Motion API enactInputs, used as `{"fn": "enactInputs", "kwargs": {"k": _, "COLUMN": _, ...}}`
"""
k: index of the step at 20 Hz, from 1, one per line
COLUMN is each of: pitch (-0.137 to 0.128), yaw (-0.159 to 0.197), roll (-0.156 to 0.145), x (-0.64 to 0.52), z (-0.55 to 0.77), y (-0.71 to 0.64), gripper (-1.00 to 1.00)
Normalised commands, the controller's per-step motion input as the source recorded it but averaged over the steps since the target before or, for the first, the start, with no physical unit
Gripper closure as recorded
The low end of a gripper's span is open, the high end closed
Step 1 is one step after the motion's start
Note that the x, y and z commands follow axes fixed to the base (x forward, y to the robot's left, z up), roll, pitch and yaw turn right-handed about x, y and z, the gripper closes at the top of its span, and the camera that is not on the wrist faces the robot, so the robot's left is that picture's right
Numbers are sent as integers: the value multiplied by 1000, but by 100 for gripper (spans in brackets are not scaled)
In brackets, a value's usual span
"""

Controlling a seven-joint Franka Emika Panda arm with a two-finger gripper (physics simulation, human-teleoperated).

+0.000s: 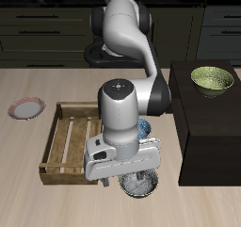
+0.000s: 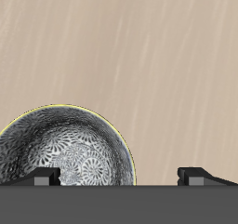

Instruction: Place the black bowl in the wooden tray

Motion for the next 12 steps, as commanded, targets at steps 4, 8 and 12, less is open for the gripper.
{"fn": "enactInputs", "kwargs": {"k": 4, "pitch": 20, "yaw": 10, "roll": 8, "x": -21, "z": -161, "y": 60, "gripper": -100}}
{"fn": "enactInputs", "kwargs": {"k": 8, "pitch": 46, "yaw": -12, "roll": 12, "x": 42, "z": -192, "y": 49, "gripper": -100}}
{"fn": "enactInputs", "kwargs": {"k": 12, "pitch": 38, "yaw": -20, "roll": 6, "x": -15, "z": -156, "y": 21, "gripper": -100}}
